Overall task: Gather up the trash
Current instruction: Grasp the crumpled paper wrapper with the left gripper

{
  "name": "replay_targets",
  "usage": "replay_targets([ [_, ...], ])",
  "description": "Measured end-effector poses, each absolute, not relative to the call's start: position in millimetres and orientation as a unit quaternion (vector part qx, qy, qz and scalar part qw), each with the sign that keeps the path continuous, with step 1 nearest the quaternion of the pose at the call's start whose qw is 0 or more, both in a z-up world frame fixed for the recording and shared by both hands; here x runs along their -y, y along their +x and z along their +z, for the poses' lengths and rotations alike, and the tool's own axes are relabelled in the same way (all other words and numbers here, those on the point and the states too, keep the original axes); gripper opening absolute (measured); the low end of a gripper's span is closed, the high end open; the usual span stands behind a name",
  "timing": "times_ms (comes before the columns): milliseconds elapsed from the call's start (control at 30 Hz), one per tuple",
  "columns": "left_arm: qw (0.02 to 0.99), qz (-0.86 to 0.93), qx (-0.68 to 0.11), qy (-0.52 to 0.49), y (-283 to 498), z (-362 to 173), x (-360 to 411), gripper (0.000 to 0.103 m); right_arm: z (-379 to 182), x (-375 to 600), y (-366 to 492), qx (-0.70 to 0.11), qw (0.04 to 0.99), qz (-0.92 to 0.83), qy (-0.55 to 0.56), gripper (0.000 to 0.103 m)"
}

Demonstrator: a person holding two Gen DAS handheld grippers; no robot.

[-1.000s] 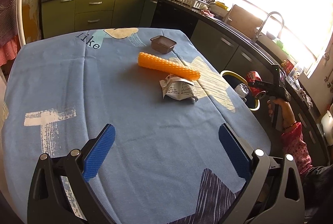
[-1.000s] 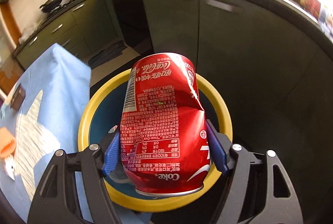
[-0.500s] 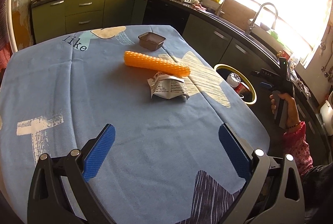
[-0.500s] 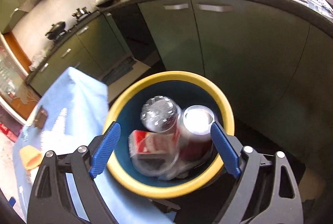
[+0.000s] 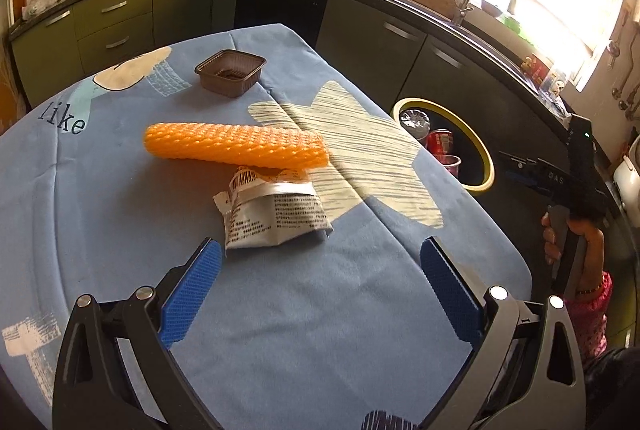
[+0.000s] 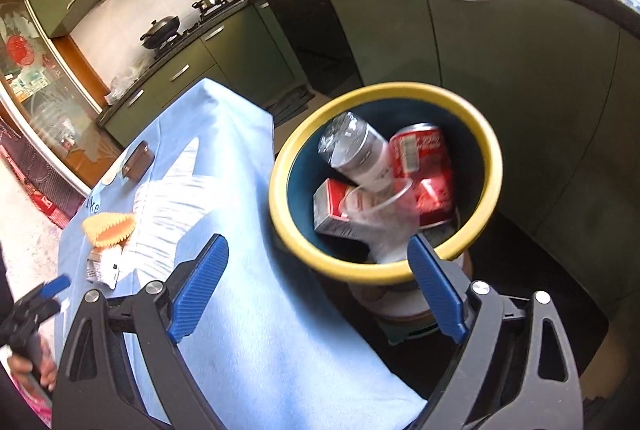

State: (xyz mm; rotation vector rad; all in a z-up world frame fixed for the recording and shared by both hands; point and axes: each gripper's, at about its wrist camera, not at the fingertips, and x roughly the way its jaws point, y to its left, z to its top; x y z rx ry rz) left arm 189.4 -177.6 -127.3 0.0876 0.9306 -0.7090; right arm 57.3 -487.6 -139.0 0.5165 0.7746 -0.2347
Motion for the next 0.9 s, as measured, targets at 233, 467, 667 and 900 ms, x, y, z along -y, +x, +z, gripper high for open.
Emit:
replay_targets([
  [233,0.848,-0.245,-0.468,0.049,227,-153,206,0.098,-150,485,64,-0.381,0.883,-0.099,0.255,0.087],
  [467,0.848,-0.204,-0.487,0.052,244,-169,213,0.091,-158,485,69,-0.388,0.881,-0.087,0.257,0.087],
  [667,0.849,-0.19,-0.489,0.068,243,-170,215,0.077,-158,491,68,-0.386,0.88,-0.09,0.261,0.087],
  [900,0.844,-0.198,-0.494,0.067,235,-166,208,0.065,-158,492,66,-0.383,0.881,-0.087,0.264,0.087],
])
